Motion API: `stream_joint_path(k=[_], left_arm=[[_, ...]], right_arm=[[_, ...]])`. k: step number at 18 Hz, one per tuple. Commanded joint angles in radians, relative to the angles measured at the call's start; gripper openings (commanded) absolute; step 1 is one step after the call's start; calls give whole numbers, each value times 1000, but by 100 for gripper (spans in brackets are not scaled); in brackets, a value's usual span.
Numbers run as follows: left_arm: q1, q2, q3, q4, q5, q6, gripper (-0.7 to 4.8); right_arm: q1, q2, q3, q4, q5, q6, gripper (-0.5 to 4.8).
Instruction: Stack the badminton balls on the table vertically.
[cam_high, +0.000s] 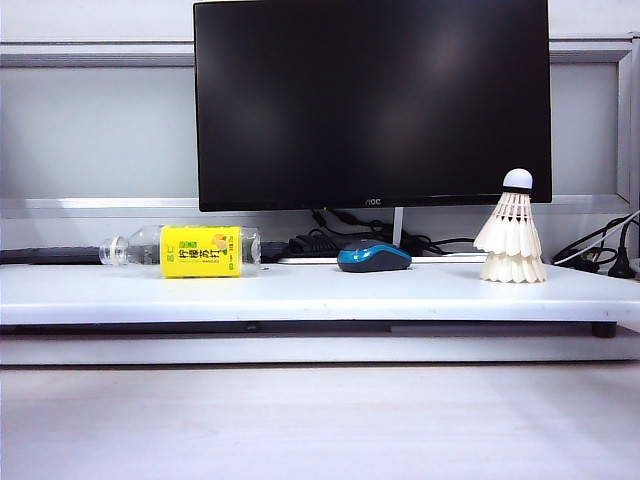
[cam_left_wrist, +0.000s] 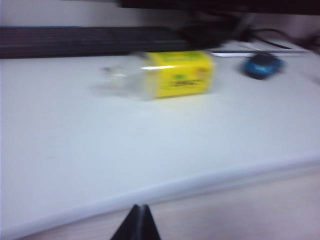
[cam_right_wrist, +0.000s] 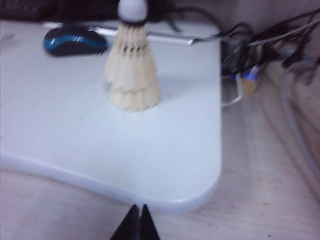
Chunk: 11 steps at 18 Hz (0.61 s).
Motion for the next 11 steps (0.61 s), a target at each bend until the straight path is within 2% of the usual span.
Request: stream_joint_path(k=[1,11], left_arm=[[47,-3,-2,11,2,-3,-6],[111,-3,-2,11,0,-3,-6]], right_arm=[[-27,-32,1,14,1,3,-5],[-79,-55,1,14,1,3,-5]])
